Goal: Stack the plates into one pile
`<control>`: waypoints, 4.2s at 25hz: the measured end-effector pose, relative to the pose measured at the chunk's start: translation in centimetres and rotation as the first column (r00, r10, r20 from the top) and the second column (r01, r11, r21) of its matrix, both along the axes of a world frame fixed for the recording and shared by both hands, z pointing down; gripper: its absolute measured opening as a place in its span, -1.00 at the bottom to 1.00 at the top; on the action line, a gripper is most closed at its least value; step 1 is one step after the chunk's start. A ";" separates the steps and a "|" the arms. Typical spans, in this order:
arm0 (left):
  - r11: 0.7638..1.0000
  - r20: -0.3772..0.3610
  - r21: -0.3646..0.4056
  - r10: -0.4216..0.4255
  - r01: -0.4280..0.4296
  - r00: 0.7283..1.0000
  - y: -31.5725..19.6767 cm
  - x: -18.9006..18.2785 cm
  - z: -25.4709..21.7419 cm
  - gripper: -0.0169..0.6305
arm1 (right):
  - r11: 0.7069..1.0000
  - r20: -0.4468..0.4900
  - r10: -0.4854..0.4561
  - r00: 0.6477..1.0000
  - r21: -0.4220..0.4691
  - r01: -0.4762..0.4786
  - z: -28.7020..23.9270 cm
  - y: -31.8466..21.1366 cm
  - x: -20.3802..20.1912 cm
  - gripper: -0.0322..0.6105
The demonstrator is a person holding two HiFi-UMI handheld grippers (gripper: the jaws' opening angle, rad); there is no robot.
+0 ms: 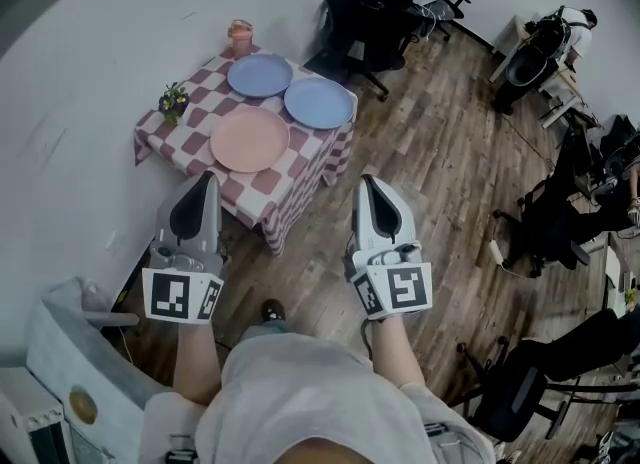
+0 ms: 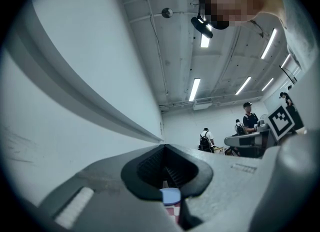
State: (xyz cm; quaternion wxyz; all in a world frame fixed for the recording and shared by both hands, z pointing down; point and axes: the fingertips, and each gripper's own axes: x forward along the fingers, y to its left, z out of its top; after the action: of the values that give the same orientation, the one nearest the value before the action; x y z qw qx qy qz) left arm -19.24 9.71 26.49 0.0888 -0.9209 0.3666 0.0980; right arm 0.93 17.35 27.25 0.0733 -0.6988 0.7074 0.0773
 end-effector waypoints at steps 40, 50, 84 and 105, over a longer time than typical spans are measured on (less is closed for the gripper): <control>0.990 0.004 -0.067 -0.125 0.125 0.992 -23.2 1.3 3.0 -0.93 | 0.961 -0.103 -0.258 0.961 -0.131 0.244 2.3 -27.8 -0.5 -0.89; 0.890 0.106 -0.336 -0.290 0.309 0.951 -29.1 1.9 11.5 -0.93 | 0.840 0.060 -0.386 0.921 -0.390 0.378 10.6 -36.2 1.7 -0.89; 0.263 0.398 -0.816 -0.390 0.514 0.830 -28.8 -1.2 39.5 -0.59 | 0.326 0.425 -0.161 0.891 -0.829 0.454 38.8 -36.8 2.4 -0.57; 0.485 0.305 -0.765 -0.309 0.425 0.901 -35.2 5.6 31.3 -0.82 | 0.570 0.413 -0.082 0.907 -0.727 0.382 30.8 -40.2 9.1 -0.74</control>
State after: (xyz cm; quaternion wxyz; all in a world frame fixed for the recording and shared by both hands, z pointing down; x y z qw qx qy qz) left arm -13.62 -25.49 57.84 -0.3038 -0.7601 0.5511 -0.1617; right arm 10.01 -22.89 58.02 -0.1165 -0.5590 0.7305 -0.3747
